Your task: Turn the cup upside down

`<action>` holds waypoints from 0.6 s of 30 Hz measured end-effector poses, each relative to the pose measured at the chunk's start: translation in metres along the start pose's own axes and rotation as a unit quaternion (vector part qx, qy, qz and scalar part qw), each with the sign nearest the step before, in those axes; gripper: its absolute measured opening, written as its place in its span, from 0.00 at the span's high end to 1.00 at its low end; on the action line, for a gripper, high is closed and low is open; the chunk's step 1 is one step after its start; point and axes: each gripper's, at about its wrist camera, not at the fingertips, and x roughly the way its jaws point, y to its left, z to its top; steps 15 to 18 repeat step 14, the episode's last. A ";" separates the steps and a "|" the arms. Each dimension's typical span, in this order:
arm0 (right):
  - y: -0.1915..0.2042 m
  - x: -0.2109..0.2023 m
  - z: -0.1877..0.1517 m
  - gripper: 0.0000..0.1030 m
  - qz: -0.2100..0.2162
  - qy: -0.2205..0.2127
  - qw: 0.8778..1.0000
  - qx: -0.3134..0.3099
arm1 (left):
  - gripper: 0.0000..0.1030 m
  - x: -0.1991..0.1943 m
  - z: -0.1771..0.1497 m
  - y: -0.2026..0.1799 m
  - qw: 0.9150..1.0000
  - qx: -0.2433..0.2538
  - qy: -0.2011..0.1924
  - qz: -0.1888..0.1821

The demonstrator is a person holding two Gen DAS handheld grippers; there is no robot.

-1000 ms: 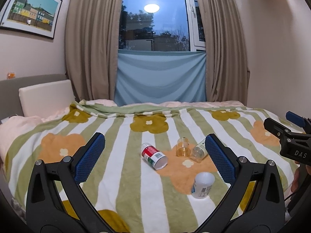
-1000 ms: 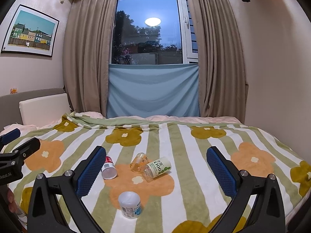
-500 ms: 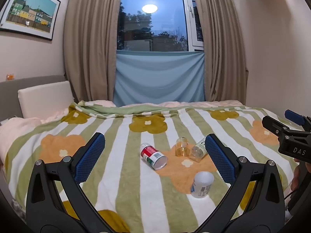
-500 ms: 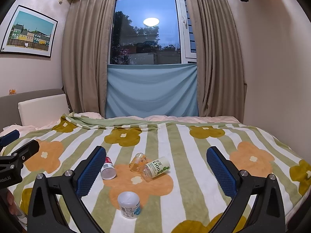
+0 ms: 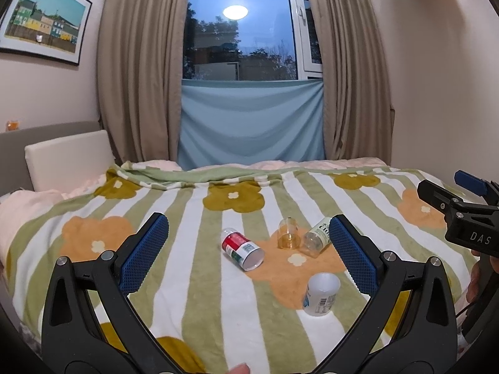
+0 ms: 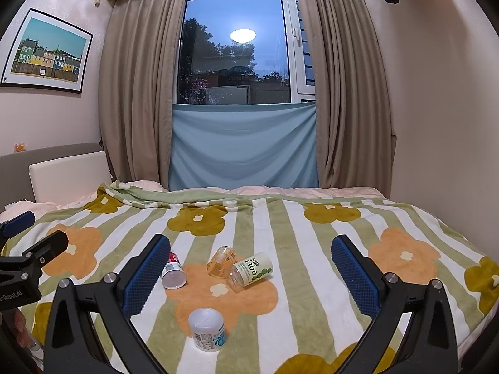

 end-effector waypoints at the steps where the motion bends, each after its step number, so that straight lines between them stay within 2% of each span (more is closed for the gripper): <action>1: 0.000 0.000 0.000 0.00 0.000 0.001 1.000 0.000 | 0.00 0.000 0.000 0.000 1.000 0.000 -0.001 -0.001; 7: 0.000 -0.001 0.000 0.00 0.000 -0.001 1.000 0.001 | 0.00 0.002 -0.002 0.002 1.000 -0.007 0.004 -0.006; 18: 0.000 -0.002 0.000 0.00 -0.002 0.000 1.000 0.002 | 0.00 0.003 -0.004 0.000 1.000 0.007 -0.002 0.013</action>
